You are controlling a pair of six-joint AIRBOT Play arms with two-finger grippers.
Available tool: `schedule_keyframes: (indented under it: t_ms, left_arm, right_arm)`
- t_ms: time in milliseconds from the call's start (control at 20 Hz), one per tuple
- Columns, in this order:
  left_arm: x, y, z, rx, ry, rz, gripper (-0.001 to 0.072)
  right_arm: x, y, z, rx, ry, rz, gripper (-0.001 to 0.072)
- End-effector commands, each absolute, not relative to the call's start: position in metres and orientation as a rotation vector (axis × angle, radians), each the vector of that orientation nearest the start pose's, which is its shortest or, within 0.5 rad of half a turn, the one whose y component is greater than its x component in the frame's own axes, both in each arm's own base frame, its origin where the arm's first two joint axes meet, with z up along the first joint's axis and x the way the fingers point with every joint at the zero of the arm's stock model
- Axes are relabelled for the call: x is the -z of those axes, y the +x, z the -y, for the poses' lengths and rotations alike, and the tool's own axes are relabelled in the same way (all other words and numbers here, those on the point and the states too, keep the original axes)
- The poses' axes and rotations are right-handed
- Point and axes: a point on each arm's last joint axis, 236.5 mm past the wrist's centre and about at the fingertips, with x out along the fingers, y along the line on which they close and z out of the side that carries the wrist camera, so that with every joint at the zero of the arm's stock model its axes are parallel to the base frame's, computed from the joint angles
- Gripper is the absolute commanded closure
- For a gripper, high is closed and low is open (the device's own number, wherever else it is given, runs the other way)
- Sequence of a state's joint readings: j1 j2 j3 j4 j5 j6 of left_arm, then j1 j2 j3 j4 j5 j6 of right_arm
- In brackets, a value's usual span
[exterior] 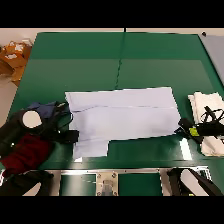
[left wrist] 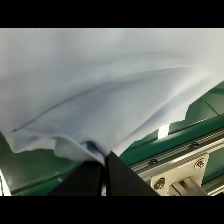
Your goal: Fold the shirts.
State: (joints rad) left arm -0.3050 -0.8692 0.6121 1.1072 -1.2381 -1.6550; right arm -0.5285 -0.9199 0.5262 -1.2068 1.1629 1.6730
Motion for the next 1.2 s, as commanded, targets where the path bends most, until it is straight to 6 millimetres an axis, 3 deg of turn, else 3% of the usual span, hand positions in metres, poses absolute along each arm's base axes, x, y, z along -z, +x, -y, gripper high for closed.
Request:
schedule_keyframes:
  t_ms: [0,200,350,500,750,800,850,900,1000,1150]
  left_arm:
    - [0.001,0.208,0.159,0.413,-0.249,-1.449,0.0689]
    - [-0.027,0.281,0.149,0.379,-0.222,-1.328,0.0689]
    - [-0.03,0.329,0.153,0.4,-0.188,-1.309,0.0689]
    - [-0.011,0.371,0.161,0.397,-0.173,-1.336,0.0689]
    - [0.023,0.439,0.164,0.357,-0.178,-1.323,0.0687]
    - [0.029,0.455,0.165,0.351,-0.182,-1.3,0.0664]
    - [0.031,0.473,0.166,0.34,-0.186,-1.253,0.0308]
    - [0.028,0.489,0.162,0.316,-0.203,-1.208,0.0128]
    - [0.01,0.511,0.141,0.241,-0.284,-1.154,0.0156]
    - [-0.007,0.496,0.105,0.198,-0.32,-1.26,0.0157]
  right_arm:
    - [0.049,0.224,0.051,0.354,0.788,-1.337,0.0696]
    - [0.012,0.289,0.04,0.248,0.802,-1.174,0.0696]
    - [-0.002,0.348,0.029,0.173,0.779,-1.11,0.0696]
    - [0.005,0.399,0.023,0.138,0.781,-1.102,0.0696]
    - [0.042,0.466,0.033,0.138,0.804,-1.135,0.0693]
    - [0.05,0.479,0.033,0.136,0.81,-1.131,0.0588]
    - [0.055,0.495,0.035,0.136,0.825,-1.108,0.0367]
    - [0.057,0.508,0.037,0.123,0.82,-1.099,0.0243]
    - [0.045,0.52,0.044,0.035,0.72,-1.109,0.0233]
    - [0.022,0.505,0.086,-0.021,0.573,-1.149,0.0232]
